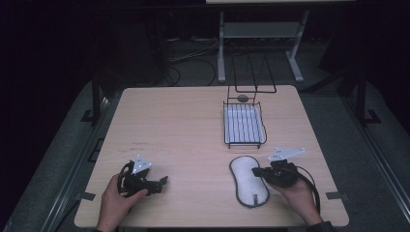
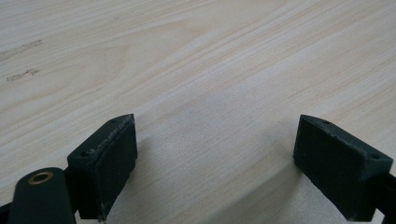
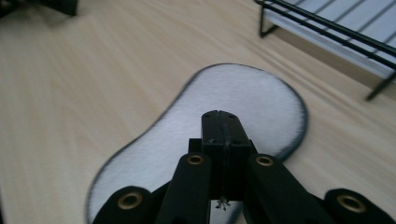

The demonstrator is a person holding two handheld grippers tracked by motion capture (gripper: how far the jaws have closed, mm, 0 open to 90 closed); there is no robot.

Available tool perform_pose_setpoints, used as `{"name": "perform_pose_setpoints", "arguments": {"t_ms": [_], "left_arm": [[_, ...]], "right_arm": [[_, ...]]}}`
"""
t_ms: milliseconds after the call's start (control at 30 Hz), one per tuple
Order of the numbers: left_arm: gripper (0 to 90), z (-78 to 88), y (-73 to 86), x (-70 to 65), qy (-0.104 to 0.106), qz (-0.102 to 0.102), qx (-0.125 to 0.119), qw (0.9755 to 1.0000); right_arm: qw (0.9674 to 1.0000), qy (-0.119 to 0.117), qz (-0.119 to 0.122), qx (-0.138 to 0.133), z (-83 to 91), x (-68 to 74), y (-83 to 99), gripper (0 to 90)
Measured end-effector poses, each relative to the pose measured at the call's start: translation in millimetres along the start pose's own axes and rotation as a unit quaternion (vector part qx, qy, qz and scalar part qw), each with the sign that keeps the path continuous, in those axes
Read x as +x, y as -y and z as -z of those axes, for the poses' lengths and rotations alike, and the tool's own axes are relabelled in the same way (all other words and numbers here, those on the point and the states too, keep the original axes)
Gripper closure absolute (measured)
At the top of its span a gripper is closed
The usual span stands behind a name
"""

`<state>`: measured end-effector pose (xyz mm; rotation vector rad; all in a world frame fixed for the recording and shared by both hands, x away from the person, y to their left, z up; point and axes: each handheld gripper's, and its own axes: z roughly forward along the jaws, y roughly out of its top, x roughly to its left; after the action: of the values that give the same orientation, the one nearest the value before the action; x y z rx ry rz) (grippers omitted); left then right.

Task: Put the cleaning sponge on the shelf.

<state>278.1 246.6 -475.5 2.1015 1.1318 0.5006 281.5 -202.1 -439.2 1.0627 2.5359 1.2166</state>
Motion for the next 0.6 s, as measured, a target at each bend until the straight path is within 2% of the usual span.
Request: {"name": "perform_pose_setpoints", "arguments": {"t_ms": [100, 200, 233, 267, 433, 600], "left_arm": [[12.8, 0.1, 0.1, 0.0, 0.000, 0.000, 0.000, 1.0000], [12.8, 0.1, 0.2, 0.0, 0.000, 0.000, 0.000, 1.0000], [12.8, 0.1, 0.2, 0.0, 0.000, 0.000, 0.000, 1.0000], [12.8, 0.2, 0.2, -0.1, 0.000, 0.000, 0.000, 1.0000], [12.8, 0.3, 0.3, -0.2, 0.000, 0.000, 0.000, 1.0000], [12.8, 0.4, 0.4, -0.2, -0.001, 0.000, 0.000, 1.0000]], "right_arm": [[0.9999, -0.016, 0.004, -0.002, 1.8, 11.9, 2.8, 89.9], [0.9995, -0.029, 0.013, 0.007, -1.0, 24.1, 6.4, 89.8], [0.9995, -0.029, 0.013, 0.007, -1.0, 24.1, 6.4, 89.8], [0.9990, -0.038, 0.018, 0.015, -3.5, 32.4, 8.6, 89.9], [0.9978, -0.051, 0.034, 0.028, -9.3, 45.6, 12.3, 89.8], [0.9969, -0.055, 0.039, 0.041, -13.2, 50.6, 14.6, 89.9]]}}
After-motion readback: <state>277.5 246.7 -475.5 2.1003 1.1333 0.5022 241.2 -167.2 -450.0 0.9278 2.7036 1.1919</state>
